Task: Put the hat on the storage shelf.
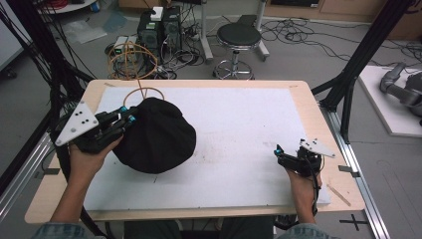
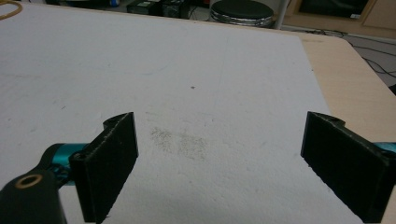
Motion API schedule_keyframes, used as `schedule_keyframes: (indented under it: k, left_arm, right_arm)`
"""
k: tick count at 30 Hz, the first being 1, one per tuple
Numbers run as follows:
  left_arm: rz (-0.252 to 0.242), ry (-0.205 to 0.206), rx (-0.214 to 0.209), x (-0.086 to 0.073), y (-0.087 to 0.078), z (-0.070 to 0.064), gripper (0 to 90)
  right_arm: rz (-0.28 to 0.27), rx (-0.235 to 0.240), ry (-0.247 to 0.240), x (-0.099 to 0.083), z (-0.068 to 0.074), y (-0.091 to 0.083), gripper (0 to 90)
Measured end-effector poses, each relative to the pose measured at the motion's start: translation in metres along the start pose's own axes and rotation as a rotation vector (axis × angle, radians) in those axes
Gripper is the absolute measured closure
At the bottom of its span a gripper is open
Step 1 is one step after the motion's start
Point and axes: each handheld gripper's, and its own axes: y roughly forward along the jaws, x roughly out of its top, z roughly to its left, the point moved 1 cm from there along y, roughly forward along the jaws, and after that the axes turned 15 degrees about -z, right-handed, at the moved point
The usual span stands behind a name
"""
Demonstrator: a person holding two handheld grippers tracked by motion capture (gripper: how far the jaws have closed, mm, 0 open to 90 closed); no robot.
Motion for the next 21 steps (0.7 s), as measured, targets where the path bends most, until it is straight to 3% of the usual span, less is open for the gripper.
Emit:
schedule_keyframes:
  k: [13, 21]
  left_arm:
    - [-0.060, -0.013, 0.062, 0.043, -0.014, 0.020, 86.4]
    - [-0.077, 0.006, 0.095, 0.068, -0.017, 0.033, 86.4]
  right_arm:
    - [0.003, 0.000, 0.008, 0.000, 0.000, 0.001, 10.8]
    - [0.003, 0.000, 0.003, 0.000, 0.000, 0.002, 10.8]
